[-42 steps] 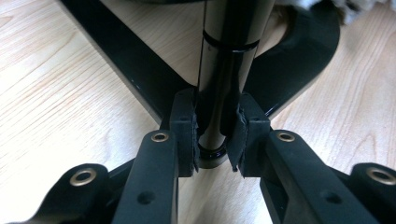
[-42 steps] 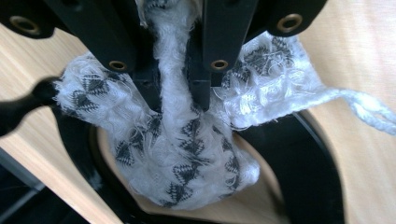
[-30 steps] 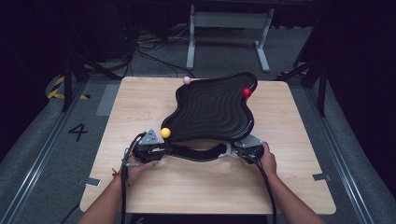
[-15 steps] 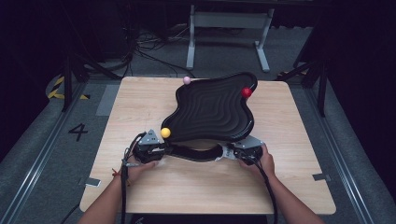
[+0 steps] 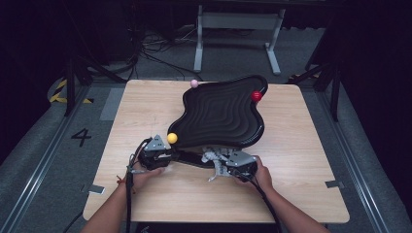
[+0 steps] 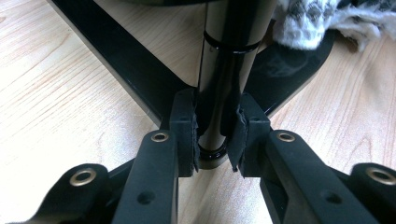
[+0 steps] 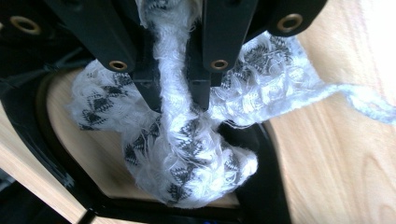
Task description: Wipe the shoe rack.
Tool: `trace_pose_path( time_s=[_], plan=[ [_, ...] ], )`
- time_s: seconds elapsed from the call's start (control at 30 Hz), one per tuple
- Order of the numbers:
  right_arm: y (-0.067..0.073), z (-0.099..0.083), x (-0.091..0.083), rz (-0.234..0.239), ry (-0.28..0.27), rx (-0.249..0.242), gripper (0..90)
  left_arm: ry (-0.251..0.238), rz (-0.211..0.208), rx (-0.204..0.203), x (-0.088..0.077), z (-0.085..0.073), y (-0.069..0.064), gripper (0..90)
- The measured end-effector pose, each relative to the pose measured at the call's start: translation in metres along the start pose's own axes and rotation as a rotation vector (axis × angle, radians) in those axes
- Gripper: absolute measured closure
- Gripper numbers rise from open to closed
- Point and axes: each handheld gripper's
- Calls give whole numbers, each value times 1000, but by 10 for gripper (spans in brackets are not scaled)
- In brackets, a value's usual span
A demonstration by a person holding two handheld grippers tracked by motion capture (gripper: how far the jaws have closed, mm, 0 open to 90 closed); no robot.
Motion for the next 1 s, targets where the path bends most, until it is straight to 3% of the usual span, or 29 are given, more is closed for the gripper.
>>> trace_pose_path(
  time_s=[0.23,0.3,0.6,0.87,1.0],
  plan=[
    [-1,1,0,8,4,-8,803,-1,-8,10,0,0,0,736],
    [-4,0,0,-7,13,-21,803,-1,-9,11,0,0,0,736],
    [-31,-12,-8,-98,30,23,803,0,-13,15,1,0,0,737],
    [-41,-16,-11,-143,30,19,803,-1,-15,15,1,0,0,737],
    [-49,-18,-13,-165,37,41,802,0,-15,15,1,0,0,736]
  ],
)
Point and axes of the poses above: each handheld gripper's, and its own axes: x roughly forward along the jaws, z roughly out of its top, y roughly to its left, and after that the axes turned 12 degrees about -y, right-handed
